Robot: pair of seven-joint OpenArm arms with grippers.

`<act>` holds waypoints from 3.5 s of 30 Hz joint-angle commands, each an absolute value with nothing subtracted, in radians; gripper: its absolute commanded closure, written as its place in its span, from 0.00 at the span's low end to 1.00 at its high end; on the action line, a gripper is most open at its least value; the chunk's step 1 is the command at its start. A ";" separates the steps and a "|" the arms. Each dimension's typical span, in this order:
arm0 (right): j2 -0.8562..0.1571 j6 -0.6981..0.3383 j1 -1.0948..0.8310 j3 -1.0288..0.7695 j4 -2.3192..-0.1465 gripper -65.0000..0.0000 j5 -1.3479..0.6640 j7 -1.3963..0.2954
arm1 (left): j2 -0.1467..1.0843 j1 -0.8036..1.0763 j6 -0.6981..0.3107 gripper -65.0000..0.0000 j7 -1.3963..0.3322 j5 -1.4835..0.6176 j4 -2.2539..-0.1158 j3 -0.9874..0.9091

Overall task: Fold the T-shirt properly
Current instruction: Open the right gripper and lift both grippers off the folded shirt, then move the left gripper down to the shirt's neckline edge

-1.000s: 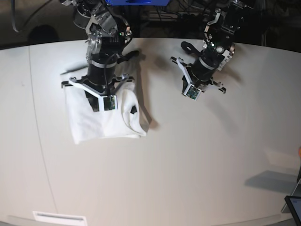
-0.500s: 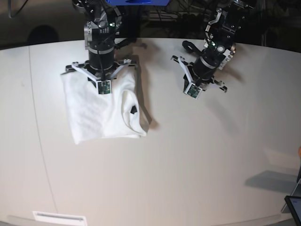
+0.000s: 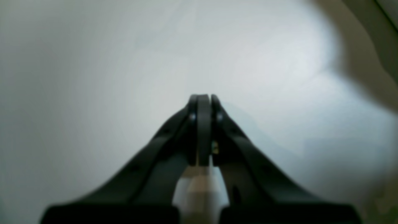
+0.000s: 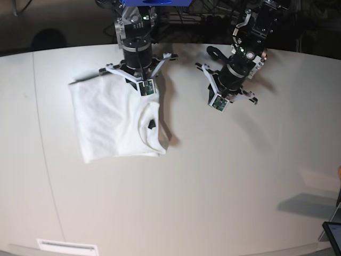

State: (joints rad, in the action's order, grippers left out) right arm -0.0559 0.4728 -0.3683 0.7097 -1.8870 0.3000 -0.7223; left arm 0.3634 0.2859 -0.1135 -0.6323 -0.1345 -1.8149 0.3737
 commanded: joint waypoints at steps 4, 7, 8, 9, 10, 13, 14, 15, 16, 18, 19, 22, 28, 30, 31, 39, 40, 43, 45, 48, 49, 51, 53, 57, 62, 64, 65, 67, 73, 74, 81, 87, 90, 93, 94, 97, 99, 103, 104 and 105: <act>-0.044 0.458 -0.384 0.750 -1.836 1.00 0.321 -0.697 | 0.371 0.282 -0.111 1.00 -0.611 -0.133 -1.830 0.367; -0.042 0.460 -0.386 0.750 -1.771 1.00 0.321 -0.680 | 0.371 0.282 -0.111 1.00 -0.611 -0.133 -1.830 0.367; -0.042 0.460 -0.387 0.750 -1.755 1.00 0.321 -0.661 | 0.371 0.282 -0.111 1.00 -0.611 -0.133 -1.830 0.367; -0.042 0.460 -0.394 0.750 -1.741 1.00 0.321 -0.645 | 0.371 0.282 -0.111 1.00 -0.611 -0.133 -1.830 0.367; -0.042 0.460 -0.400 0.746 -1.730 1.00 0.321 -0.634 | 0.371 0.282 -0.111 1.00 -0.611 -0.133 -1.830 0.367; -0.042 0.460 -0.403 0.743 -1.728 1.00 0.326 -0.630 | 0.371 0.282 -0.111 1.00 -0.611 -0.133 -1.830 0.367; -0.045 0.461 -0.403 0.743 -1.739 1.00 0.326 -0.633 | 0.371 0.282 -0.111 1.00 -0.611 -0.133 -1.830 0.367; -0.048 0.461 -0.403 0.743 -1.762 1.00 0.328 -0.634 | 0.371 0.282 -0.111 1.00 -0.610 -0.133 -1.830 0.367; -0.051 0.461 -0.410 0.743 -1.796 1.00 0.328 -0.634 | 0.371 0.282 -0.111 1.00 -0.610 -0.137 -1.834 0.367; -0.079 0.461 -0.426 0.743 -1.903 1.00 0.328 -0.634 | 0.371 0.282 -0.111 1.00 -0.608 -0.139 -1.840 0.367; -0.093 0.461 -0.429 0.740 -1.957 1.00 0.329 -0.636 | 0.369 0.283 -0.111 1.00 -0.608 -0.140 -1.848 0.367; -0.114 0.463 -0.410 0.702 -2.014 1.00 0.364 -0.670 | 0.369 0.306 -0.111 1.00 -0.607 -0.140 -1.896 0.367; -0.104 0.464 -0.386 0.558 -1.989 1.00 0.406 -0.697 | 0.366 0.346 -0.111 1.00 -0.607 -0.139 -2.005 0.378; -0.104 0.464 -0.386 0.538 -1.988 1.00 0.406 -0.696 | 0.361 0.346 -0.111 1.00 -0.605 -0.139 -2.005 0.380; -0.107 0.464 -0.386 0.529 -1.988 1.00 0.406 -0.696 | 0.360 0.346 -0.111 1.00 -0.605 -0.139 -2.006 0.383; -0.110 0.455 -0.358 0.351 -1.986 1.00 0.406 -0.696 | 0.361 0.335 -0.111 1.00 -0.535 -0.131 -2.002 0.452; -0.110 0.430 -0.358 0.325 -1.986 1.00 0.406 -0.696 | 0.361 0.335 -0.111 1.00 -0.535 -0.131 -2.002 0.453; -0.101 0.332 -0.360 0.254 -1.977 1.00 0.406 -0.687 | 0.361 0.335 -0.111 1.00 -0.535 -0.131 -2.002 0.443; -0.093 0.318 -0.369 0.229 -1.949 1.00 0.406 -0.648 | 0.367 0.335 -0.111 1.00 -0.535 -0.131 -2.000 0.440; -0.058 0.318 -0.397 0.226 -1.902 1.00 0.406 -0.599 | 0.371 0.335 -0.111 1.00 -0.535 -0.131 -1.998 0.440; -0.048 0.318 -0.401 0.228 -1.883 1.00 0.406 -0.582 | 0.371 0.335 -0.111 1.00 -0.536 -0.131 -1.998 0.440; -0.033 0.318 -0.407 0.229 -1.836 1.00 0.406 -0.558 | 0.369 0.335 -0.111 1.00 -0.536 -0.131 -1.998 0.440; -0.027 0.318 -0.410 0.229 -1.781 1.00 0.406 -0.527 | 0.369 0.335 -0.111 1.00 -0.536 -0.131 -1.998 0.440; -0.025 0.318 -0.410 0.225 -1.673 1.00 0.404 -0.469 | 0.369 0.335 -0.111 1.00 -0.536 -0.131 -1.998 0.438; -0.025 0.318 -0.418 0.223 -1.724 1.00 0.409 -0.461 | 0.369 0.335 -0.111 1.00 -0.536 -0.131 -1.998 0.438; -0.028 0.318 -0.433 0.222 -1.801 1.00 0.410 -0.466 | 0.363 0.334 -0.111 1.00 -0.533 -0.131 -2.002 0.438; -0.028 0.318 -0.440 0.213 -1.845 1.00 0.412 -0.466 | 0.360 0.332 -0.111 1.00 -0.532 -0.131 -2.003 0.438; -0.028 0.318 -0.446 0.185 -1.923 1.00 0.412 -0.466 | 0.358 0.312 -0.111 1.00 -0.530 -0.139 -2.009 0.450; -0.030 0.314 -0.414 0.068 -1.928 1.00 0.407 -0.489 | 0.318 0.305 -0.111 1.00 -0.530 -0.130 -2.011 0.460; -0.031 0.312 -0.403 0.053 -1.908 1.00 0.406 -0.501 | 0.318 0.295 -0.111 1.00 -0.530 -0.130 -2.008 0.476; -0.027 0.170 -0.381 -0.058 -1.830 1.00 0.406 -0.507 | 0.317 0.208 -0.111 1.00 -0.538 -0.142 -1.951 0.501; -0.027 0.168 -0.403 -0.059 -1.822 1.00 0.406 -0.510 | 0.317 0.147 -0.111 1.00 -0.538 -0.142 -1.847 0.501; -0.027 0.166 -0.404 -0.058 -1.810 1.00 0.406 -0.513 | 0.305 0.114 -0.111 1.00 -0.538 -0.142 -1.791 0.501; -0.027 0.165 -0.410 -0.056 -1.787 1.00 0.406 -0.513 | 0.297 0.084 -0.111 1.00 -0.538 -0.142 -1.733 0.501; -0.027 0.165 -0.412 -0.056 -1.785 1.00 0.406 -0.513 | 0.297 0.073 -0.111 1.00 -0.538 -0.142 -1.713 0.501; -0.027 0.165 -0.437 -0.054 -1.790 1.00 0.404 -0.513 | 0.295 0.039 -0.111 1.00 -0.538 -0.142 -1.679 0.509; -0.025 0.165 -0.440 -0.028 -1.788 1.00 0.404 -0.513 | 0.289 0.013 -0.111 1.00 -0.538 -0.145 -1.667 0.510; -0.025 0.165 -0.467 0.027 -1.785 1.00 0.404 -0.513 | 0.282 -0.041 -0.111 1.00 -0.538 -0.217 -1.612 0.512; -0.025 0.165 -0.470 0.041 -1.785 1.00 0.404 -0.513 | 0.277 -0.058 -0.111 1.00 -0.538 -0.248 -1.593 0.512; -0.025 0.165 -0.472 0.051 -1.787 1.00 0.404 -0.513 | 0.274 -0.073 -0.111 1.00 -0.538 -0.274 -1.577 0.512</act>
State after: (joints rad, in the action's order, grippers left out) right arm -0.0246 0.1600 -0.4736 0.0517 -1.7699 0.4015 -0.5179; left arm 0.2726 -0.0555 -0.1127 -0.5583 -0.2726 -1.5608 0.5167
